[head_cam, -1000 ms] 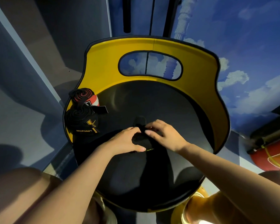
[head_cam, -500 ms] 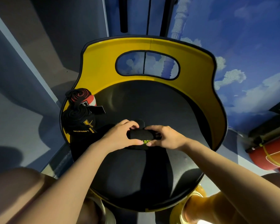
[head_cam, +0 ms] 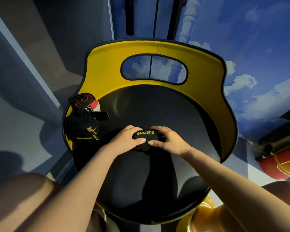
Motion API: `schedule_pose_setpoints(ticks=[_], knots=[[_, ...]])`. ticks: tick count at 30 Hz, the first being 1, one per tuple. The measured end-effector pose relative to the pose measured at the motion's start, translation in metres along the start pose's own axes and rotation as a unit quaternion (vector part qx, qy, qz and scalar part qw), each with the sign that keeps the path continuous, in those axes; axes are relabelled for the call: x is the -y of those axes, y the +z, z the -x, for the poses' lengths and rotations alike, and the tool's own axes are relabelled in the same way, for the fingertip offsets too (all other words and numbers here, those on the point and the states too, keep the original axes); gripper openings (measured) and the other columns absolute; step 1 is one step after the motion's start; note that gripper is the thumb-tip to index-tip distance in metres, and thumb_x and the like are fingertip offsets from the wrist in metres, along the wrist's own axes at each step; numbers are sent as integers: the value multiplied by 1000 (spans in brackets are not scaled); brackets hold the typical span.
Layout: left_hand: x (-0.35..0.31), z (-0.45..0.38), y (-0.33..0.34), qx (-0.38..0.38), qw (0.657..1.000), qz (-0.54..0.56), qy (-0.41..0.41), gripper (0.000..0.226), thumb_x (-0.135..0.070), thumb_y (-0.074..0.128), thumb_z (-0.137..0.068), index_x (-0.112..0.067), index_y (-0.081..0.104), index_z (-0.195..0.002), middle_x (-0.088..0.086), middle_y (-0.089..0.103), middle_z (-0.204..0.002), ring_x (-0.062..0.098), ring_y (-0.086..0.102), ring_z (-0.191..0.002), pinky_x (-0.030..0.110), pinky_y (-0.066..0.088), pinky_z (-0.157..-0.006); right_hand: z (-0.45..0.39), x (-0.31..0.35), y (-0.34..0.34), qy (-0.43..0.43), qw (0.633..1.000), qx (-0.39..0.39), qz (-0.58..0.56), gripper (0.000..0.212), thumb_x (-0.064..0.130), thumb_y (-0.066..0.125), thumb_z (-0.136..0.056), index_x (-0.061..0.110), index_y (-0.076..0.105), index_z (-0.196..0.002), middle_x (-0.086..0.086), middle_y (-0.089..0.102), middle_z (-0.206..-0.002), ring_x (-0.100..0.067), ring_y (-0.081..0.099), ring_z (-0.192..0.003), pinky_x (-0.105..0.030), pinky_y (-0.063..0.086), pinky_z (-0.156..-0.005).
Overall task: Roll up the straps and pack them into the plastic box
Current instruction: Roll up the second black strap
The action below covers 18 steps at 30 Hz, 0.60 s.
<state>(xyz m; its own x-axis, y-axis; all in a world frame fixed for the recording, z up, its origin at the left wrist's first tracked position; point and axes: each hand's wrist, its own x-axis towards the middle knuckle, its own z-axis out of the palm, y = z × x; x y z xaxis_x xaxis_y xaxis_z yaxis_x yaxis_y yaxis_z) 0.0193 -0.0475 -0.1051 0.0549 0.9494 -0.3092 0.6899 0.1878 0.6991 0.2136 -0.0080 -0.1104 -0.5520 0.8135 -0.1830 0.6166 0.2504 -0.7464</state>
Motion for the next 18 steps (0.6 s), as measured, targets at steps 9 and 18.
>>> schedule_pose_setpoints(ticks=[9, 18], knots=[[-9, -2, 2, -120, 981, -145, 46, 56, -49, 55, -88, -27, 44, -138, -8, 42, -133, 15, 36, -128, 30, 35, -100, -39, 1, 2, 201, 960, -48, -191, 54, 47, 63, -82, 20, 54, -129, -5, 58, -129, -23, 55, -116, -38, 43, -104], [-11, -2, 9, -135, 977, -166, -5, 65, -41, 69, -79, -23, 40, -134, 1, 45, -134, 21, 42, -126, 33, 38, -100, -33, 19, 3, 272, 948, -69, -151, 68, 66, 57, -77, 12, 49, -118, -6, 57, -107, -23, 64, -88, -32, 58, -68]])
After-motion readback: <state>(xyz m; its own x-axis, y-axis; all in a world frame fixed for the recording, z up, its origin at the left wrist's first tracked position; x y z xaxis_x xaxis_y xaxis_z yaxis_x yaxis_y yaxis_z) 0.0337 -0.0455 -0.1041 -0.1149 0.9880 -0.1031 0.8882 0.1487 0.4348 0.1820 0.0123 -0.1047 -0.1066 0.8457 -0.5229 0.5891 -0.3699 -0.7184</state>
